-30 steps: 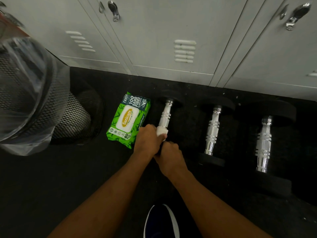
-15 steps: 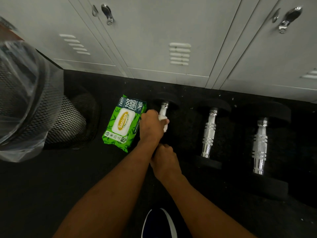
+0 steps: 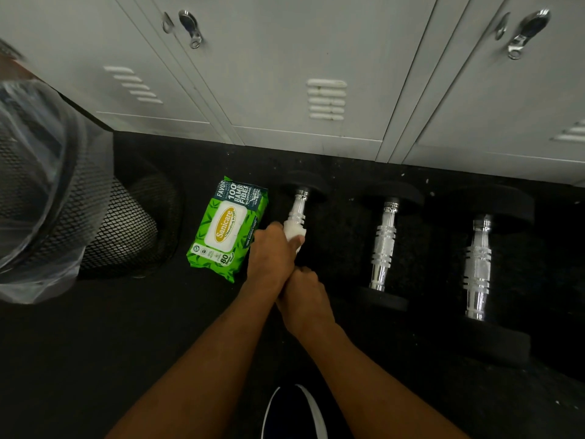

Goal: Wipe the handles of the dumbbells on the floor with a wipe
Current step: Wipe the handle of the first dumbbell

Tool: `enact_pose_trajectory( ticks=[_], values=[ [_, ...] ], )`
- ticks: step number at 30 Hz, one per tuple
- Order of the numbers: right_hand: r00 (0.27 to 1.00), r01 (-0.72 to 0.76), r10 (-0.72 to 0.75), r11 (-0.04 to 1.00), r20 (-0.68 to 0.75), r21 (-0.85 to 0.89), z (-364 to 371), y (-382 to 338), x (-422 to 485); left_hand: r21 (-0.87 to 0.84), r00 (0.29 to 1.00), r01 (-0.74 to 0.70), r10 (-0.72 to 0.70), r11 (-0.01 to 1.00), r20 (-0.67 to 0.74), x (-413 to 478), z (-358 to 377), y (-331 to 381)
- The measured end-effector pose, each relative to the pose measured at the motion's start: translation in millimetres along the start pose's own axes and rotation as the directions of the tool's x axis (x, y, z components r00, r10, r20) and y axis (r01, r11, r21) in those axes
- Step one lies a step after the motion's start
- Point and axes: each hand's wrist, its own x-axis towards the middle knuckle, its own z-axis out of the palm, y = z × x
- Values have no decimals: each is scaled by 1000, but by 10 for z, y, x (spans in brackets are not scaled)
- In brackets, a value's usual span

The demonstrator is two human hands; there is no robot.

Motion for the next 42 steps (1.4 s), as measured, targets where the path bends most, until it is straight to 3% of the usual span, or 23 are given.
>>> enact_pose_trajectory(
  ticks=[8, 13, 23, 28, 32, 37, 42],
  values=[
    [1000, 9, -8, 998, 20, -56, -13, -42, 2, -39, 997, -57, 54, 998, -63, 201, 34, 184],
    [998, -53, 53, 999, -17, 2, -19, -54, -12, -68, 999, -54, 53, 996, -12, 502, -3, 339],
    [996, -78, 82, 994, -37, 79, -4, -39, -26, -13, 922, -187, 180, 982, 342, 256, -242, -30],
    [997, -45, 48, 997, -56, 58, 9, -48, -36, -41, 877, -104, 111, 994, 467, -47, -350, -303],
    [996, -70, 73, 995, -44, 69, 11, -54, -26, -25, 896, -48, 54, 999, 441, -78, -342, -248],
    [996, -70, 75, 994, -53, 80, 12, -42, -24, 1, 962, 45, -44, 999, 269, 108, -158, -73],
    [996, -85, 85, 996, -25, 30, 11, -48, -25, -168, 979, 79, -44, 983, 200, 320, -180, 168]
  ],
)
